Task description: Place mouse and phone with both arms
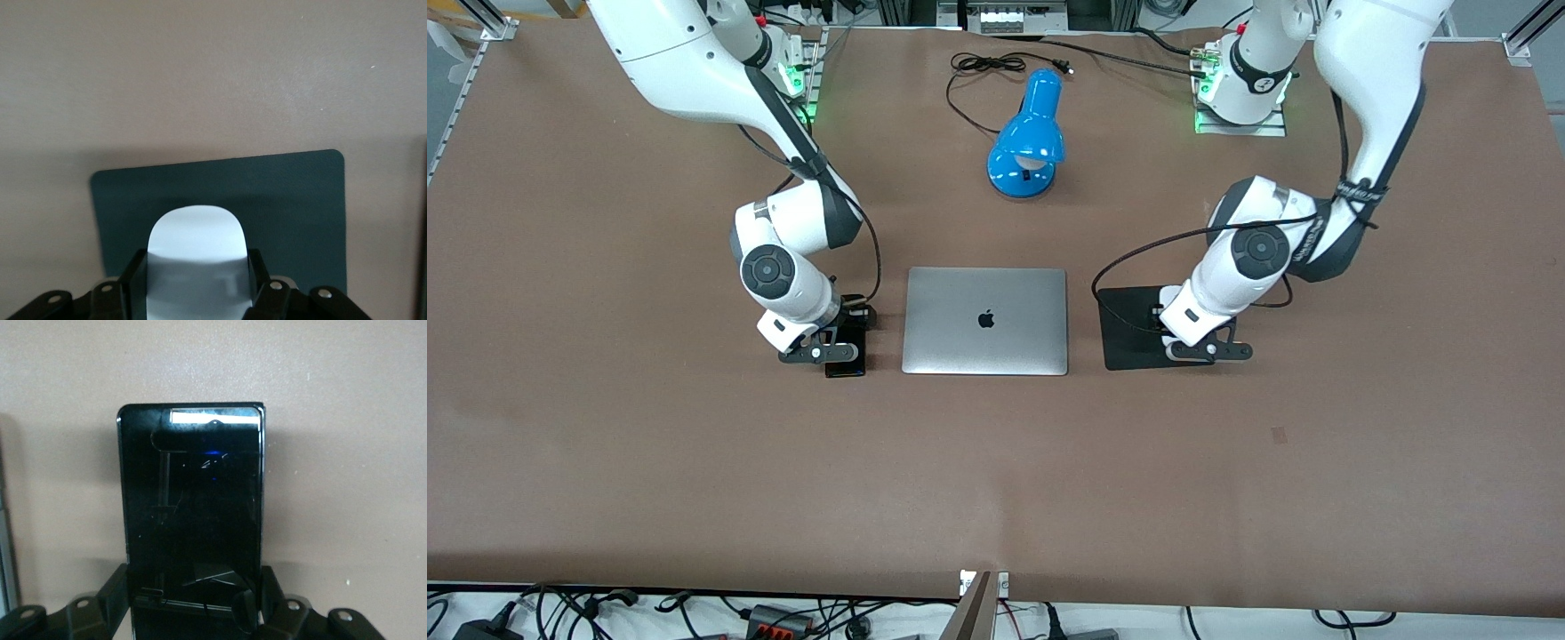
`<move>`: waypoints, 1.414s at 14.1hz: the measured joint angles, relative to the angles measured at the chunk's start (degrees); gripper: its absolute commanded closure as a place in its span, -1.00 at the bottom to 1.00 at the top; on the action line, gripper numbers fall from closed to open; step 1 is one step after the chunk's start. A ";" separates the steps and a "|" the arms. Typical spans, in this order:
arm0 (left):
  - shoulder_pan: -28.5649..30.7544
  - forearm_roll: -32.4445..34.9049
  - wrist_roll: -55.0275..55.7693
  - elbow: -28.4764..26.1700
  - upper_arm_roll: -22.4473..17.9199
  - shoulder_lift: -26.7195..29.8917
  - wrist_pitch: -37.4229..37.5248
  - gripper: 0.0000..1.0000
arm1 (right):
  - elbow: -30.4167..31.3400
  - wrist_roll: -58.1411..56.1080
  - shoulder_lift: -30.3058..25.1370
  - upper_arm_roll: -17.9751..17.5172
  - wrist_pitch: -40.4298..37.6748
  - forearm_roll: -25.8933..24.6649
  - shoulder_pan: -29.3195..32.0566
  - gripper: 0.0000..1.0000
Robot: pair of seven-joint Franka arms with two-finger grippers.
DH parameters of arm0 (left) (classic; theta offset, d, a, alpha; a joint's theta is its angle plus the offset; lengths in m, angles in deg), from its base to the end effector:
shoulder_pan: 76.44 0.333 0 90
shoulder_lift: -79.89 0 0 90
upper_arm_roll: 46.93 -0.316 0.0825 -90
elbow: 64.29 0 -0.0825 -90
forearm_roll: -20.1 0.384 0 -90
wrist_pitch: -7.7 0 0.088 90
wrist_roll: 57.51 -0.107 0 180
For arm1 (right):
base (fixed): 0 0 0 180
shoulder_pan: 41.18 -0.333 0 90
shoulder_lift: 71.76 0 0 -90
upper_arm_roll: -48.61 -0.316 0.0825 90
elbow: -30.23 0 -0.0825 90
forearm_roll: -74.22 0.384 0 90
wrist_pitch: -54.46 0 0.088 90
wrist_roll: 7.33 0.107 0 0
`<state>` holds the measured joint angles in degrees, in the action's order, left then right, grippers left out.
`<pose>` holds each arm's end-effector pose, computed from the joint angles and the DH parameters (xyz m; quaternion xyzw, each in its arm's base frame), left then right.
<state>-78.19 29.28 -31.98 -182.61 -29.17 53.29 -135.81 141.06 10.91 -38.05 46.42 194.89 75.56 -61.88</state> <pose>0.5578 -0.1966 0.2152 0.9998 0.0035 -0.0061 0.0201 0.5660 0.2384 0.1724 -0.9988 -0.0284 0.0397 0.0041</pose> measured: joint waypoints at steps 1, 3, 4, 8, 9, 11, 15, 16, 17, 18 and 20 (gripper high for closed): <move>0.16 0.00 0.00 -1.20 -0.10 -0.99 -2.90 0.45 | -0.01 0.25 0.39 0.00 0.65 0.01 0.03 -1.00; 0.27 0.00 0.00 -2.32 -0.19 -2.59 -6.21 0.06 | -0.04 1.55 0.46 0.01 1.04 0.02 0.05 -1.00; 0.27 0.01 0.00 -2.42 -0.19 -3.07 -6.73 -0.66 | -0.14 1.72 0.57 0.08 1.71 0.01 0.10 -1.00; 0.29 1.28 0.05 -2.32 -0.18 -3.05 -7.01 -1.00 | -4.00 1.72 -1.54 1.17 0.04 0.01 1.40 -1.00; 0.32 1.32 0.05 -2.16 -0.18 -2.98 -7.00 -1.00 | -5.49 1.72 -3.43 1.69 -2.20 0.01 2.06 -1.00; 0.54 1.36 0.06 -1.36 -0.18 -1.97 -5.60 -1.00 | -9.19 1.72 -7.87 2.90 -8.49 0.01 4.15 -1.00; 0.72 1.42 0.06 9.91 -0.05 3.99 20.71 -1.00 | -23.61 1.73 -11.74 3.61 -31.97 0.04 11.69 -1.00; 0.67 1.45 0.04 14.08 0.04 4.94 28.65 -1.00 | -25.71 1.70 -11.86 3.65 -35.06 0.22 13.88 -1.00; 0.64 1.48 0.03 18.41 0.13 5.59 36.53 -1.00 | -26.91 1.70 -12.15 3.69 -37.35 0.38 15.54 -1.00; 0.62 1.52 -0.22 22.24 0.16 5.97 43.03 -1.00 | -27.60 1.65 -12.65 3.72 -39.80 0.37 16.52 -1.00; 0.77 1.65 -3.80 29.50 0.11 6.11 53.50 -1.00 | -28.89 1.20 -14.50 3.78 -44.01 0.33 17.58 -1.00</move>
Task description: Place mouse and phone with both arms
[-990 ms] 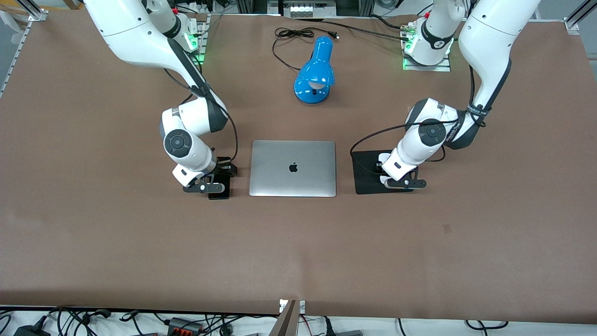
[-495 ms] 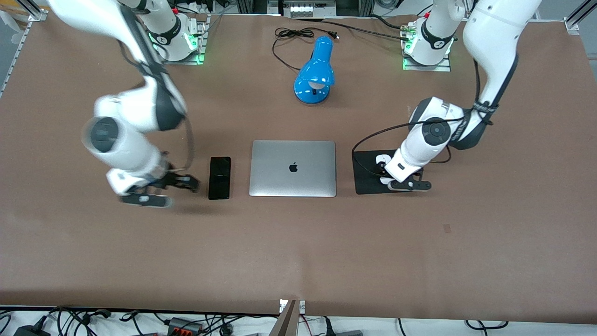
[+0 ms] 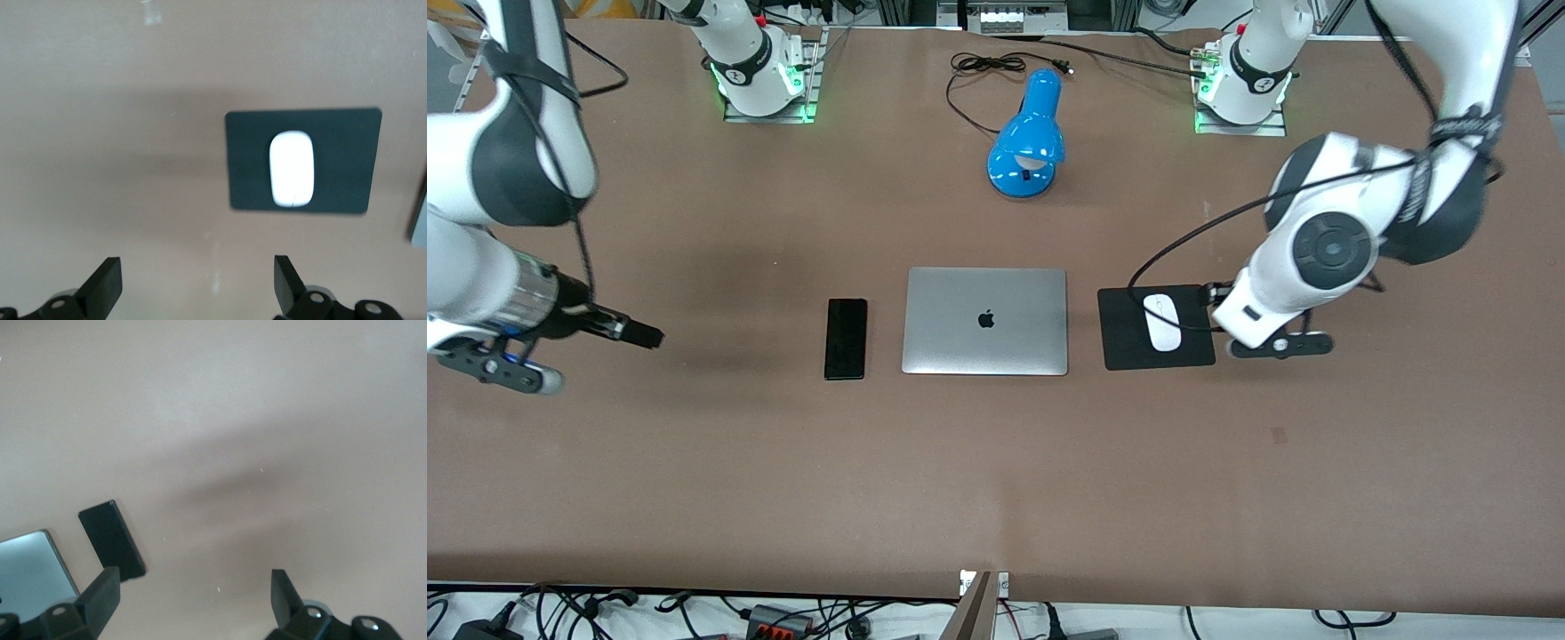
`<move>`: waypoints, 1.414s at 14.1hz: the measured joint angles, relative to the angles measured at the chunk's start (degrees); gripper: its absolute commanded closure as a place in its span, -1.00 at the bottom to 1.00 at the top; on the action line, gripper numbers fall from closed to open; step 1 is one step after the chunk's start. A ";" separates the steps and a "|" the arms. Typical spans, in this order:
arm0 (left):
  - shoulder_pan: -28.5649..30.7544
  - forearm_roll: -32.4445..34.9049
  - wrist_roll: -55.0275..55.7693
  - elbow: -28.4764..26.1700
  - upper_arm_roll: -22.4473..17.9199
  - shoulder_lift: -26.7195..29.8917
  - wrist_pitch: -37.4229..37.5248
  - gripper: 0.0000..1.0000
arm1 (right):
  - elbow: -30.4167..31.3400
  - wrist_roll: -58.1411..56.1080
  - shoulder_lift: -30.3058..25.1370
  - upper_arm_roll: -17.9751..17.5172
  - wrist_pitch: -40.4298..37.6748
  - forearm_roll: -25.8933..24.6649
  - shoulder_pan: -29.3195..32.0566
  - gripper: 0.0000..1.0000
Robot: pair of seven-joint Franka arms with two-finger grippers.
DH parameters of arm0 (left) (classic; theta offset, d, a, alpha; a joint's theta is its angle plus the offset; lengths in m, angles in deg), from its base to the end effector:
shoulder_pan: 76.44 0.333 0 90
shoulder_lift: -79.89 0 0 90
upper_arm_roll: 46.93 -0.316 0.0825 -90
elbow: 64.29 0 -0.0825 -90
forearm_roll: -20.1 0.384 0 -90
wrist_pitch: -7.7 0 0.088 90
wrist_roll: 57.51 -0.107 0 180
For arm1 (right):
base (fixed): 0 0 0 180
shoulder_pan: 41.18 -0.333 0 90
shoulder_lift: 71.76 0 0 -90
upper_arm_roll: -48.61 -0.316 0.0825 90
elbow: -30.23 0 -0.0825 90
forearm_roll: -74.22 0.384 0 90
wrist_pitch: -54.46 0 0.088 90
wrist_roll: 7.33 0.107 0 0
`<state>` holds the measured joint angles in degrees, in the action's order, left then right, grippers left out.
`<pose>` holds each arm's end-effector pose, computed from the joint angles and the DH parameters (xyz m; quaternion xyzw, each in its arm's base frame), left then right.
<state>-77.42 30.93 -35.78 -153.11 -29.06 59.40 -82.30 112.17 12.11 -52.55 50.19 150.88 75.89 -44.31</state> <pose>0.6039 -0.1615 0.4299 -0.9865 -0.0103 0.1352 0.0912 0.6531 0.0230 0.4971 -0.9867 0.1570 0.0423 0.0022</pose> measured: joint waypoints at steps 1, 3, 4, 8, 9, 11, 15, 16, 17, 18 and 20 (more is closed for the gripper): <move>0.44 0.08 -3.63 3.84 -0.12 -0.01 4.35 -1.00 | -0.56 -0.62 -1.51 0.01 -1.26 0.00 0.53 -1.00; 3.00 0.10 -11.21 10.05 -0.25 0.08 9.92 -1.00 | -0.73 -1.15 -4.74 0.01 -2.24 -0.01 1.18 -1.00; 5.01 -0.34 -14.58 12.24 -0.24 0.26 11.01 -1.00 | -0.23 -1.17 -6.23 0.00 -2.41 -0.01 1.29 -1.00; 11.82 -8.49 -21.51 14.39 -2.00 2.88 11.91 -1.00 | 11.07 -1.47 -14.94 0.14 1.76 -0.06 3.08 -1.00; 10.75 -9.41 -22.24 13.69 -4.75 4.01 12.02 -1.00 | 13.75 -1.65 -16.99 0.14 2.53 -0.07 3.23 -1.00; 6.03 -10.00 -22.41 10.07 -11.61 7.44 9.01 -1.00 | 15.91 -2.07 -18.87 0.10 3.40 -0.09 3.22 -1.00; 1.54 -10.02 -23.01 -4.50 -16.63 18.89 -4.20 -1.00 | 15.89 -2.34 -18.71 -0.23 3.73 -2.35 3.09 -1.00; 0.90 -10.03 -23.45 -7.05 -17.35 21.30 -4.70 -1.00 | 15.88 -2.33 -18.71 -0.25 3.52 -2.58 3.09 -1.00; 0.48 -10.18 -23.57 -8.82 -17.98 23.06 -4.63 -1.00 | 15.88 -2.34 -18.71 -0.25 3.28 -2.64 3.08 -1.00; 0.25 -11.21 -23.74 -10.03 -18.76 24.19 -4.50 -1.00 | 15.88 -2.36 -18.71 -0.26 2.98 -2.67 3.09 -1.00; 0.21 -13.24 -24.83 -11.04 -20.18 24.75 -4.49 -1.00 | 15.88 -2.53 -18.71 -0.29 2.37 -2.75 3.08 -1.00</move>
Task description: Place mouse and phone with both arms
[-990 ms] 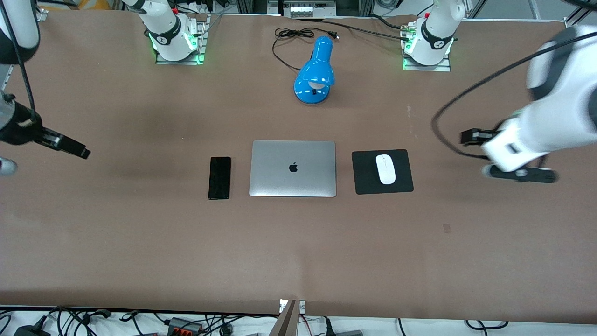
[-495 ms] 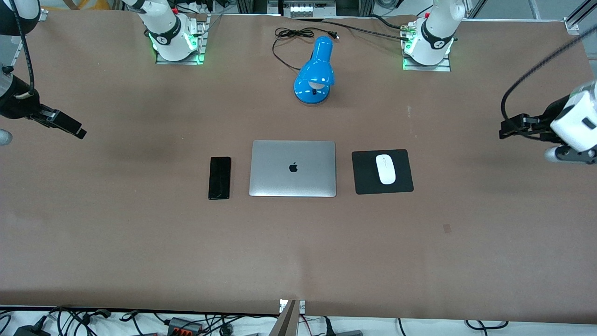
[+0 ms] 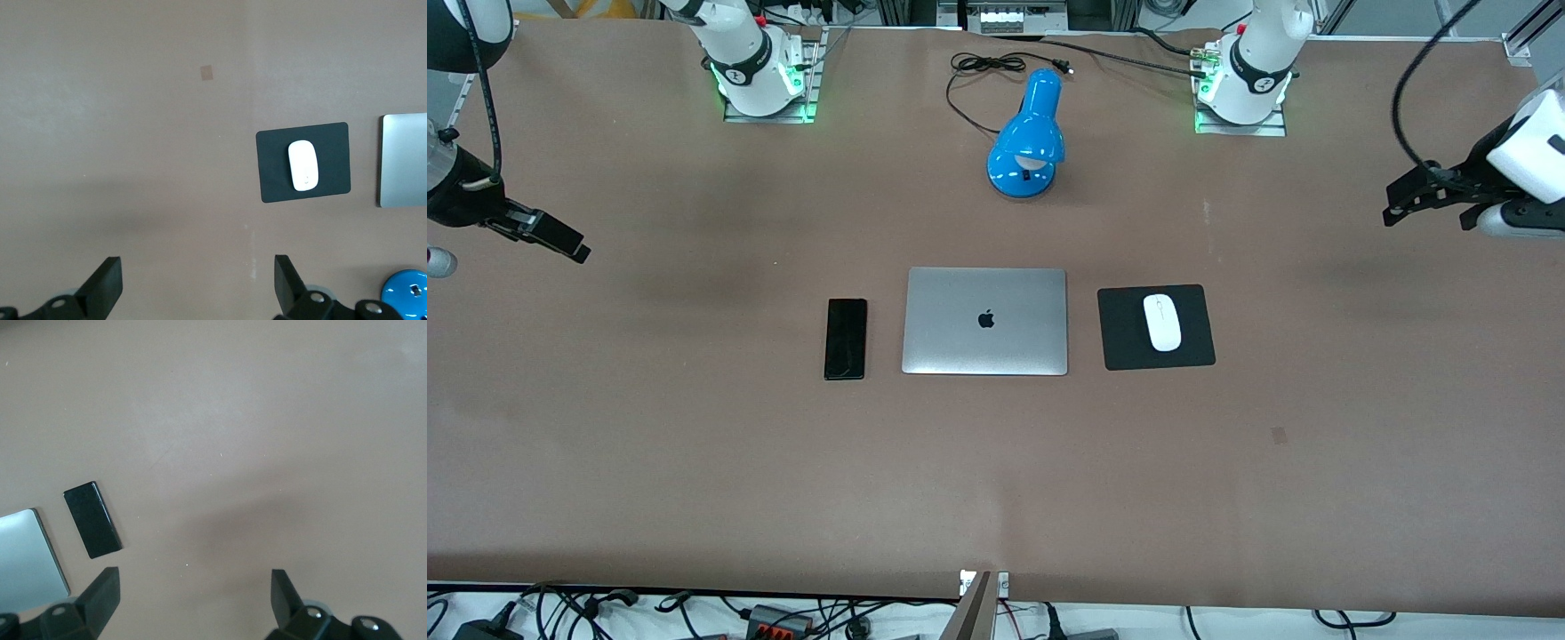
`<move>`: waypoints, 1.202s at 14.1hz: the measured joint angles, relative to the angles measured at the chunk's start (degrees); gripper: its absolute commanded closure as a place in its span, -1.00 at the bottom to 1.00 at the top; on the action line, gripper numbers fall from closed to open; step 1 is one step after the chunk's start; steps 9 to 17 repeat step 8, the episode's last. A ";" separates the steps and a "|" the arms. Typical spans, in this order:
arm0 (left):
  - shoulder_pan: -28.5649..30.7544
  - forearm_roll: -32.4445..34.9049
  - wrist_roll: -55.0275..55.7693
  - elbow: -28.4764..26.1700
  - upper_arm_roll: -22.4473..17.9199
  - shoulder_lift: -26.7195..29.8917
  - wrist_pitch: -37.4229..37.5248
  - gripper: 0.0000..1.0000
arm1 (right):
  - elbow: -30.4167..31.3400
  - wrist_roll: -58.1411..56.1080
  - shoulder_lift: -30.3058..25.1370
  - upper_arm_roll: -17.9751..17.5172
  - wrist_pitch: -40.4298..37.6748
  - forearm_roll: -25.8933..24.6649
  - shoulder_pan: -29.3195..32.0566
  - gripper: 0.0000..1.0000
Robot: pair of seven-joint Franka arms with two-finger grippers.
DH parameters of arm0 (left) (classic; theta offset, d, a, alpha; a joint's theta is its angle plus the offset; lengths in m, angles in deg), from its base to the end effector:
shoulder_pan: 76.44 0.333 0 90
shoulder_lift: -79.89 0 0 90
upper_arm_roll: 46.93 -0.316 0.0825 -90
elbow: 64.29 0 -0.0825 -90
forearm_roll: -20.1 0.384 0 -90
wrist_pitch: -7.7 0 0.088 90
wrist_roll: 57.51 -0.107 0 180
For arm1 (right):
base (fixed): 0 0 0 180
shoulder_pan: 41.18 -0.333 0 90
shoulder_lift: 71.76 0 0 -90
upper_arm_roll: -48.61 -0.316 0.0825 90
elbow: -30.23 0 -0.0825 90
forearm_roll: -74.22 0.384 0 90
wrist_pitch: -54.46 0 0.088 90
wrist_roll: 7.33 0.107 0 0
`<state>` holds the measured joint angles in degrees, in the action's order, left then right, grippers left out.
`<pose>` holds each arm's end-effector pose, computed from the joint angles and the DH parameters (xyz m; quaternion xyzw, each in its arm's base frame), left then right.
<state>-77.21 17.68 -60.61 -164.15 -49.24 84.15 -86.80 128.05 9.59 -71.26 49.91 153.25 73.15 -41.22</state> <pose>0.5349 0.0109 0.5903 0.9996 -0.0118 -0.0087 0.0229 0.5659 -0.0141 0.5681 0.9876 -0.1566 0.0053 0.0087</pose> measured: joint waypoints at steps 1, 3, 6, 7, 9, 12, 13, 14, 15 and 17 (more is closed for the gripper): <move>0.00 -0.24 -0.32 -0.22 -0.23 -0.17 0.00 -1.00 | 0.00 -0.26 0.00 -0.03 -0.13 -0.30 0.00 -1.00; -0.15 -0.30 -0.40 -0.40 -0.22 -0.58 0.00 -1.00 | 0.00 -2.20 0.00 -0.14 -0.27 -0.91 -0.01 -1.00; -0.40 -0.31 -0.41 -0.40 -0.22 -0.77 -0.01 -1.00 | 0.00 -4.31 0.00 -0.23 -0.33 -0.99 -0.01 -1.00; -0.43 -0.31 -0.41 -0.40 -0.22 -0.77 -0.01 -1.00 | 0.00 -4.48 0.00 -0.23 -0.34 -0.99 -0.01 -1.00; -0.49 -0.31 -0.41 -0.40 -0.22 -0.77 0.02 -1.00 | 0.00 -4.52 0.00 -0.25 -0.35 -0.99 -0.01 -1.00; -0.49 -0.31 -0.41 -0.40 -0.22 -0.77 0.02 -1.00 | 0.00 -4.52 0.00 -0.25 -0.35 -0.99 -0.01 -1.00; -0.49 -0.31 -0.41 -0.40 -0.22 -0.77 0.02 -1.00 | 0.00 -4.52 0.00 -0.25 -0.35 -0.99 -0.01 -1.00; -0.49 -0.31 -0.41 -0.40 -0.22 -0.77 0.02 -1.00 | 0.00 -4.52 0.00 -0.25 -0.35 -0.99 -0.01 -1.00; -0.49 -0.31 -0.41 -0.40 -0.22 -0.77 0.02 -1.00 | 0.00 -4.52 0.00 -0.25 -0.35 -0.99 -0.01 -1.00; -0.49 -0.31 -0.41 -0.40 -0.22 -0.77 0.02 -1.00 | 0.00 -4.52 0.00 -0.25 -0.35 -0.99 -0.01 -1.00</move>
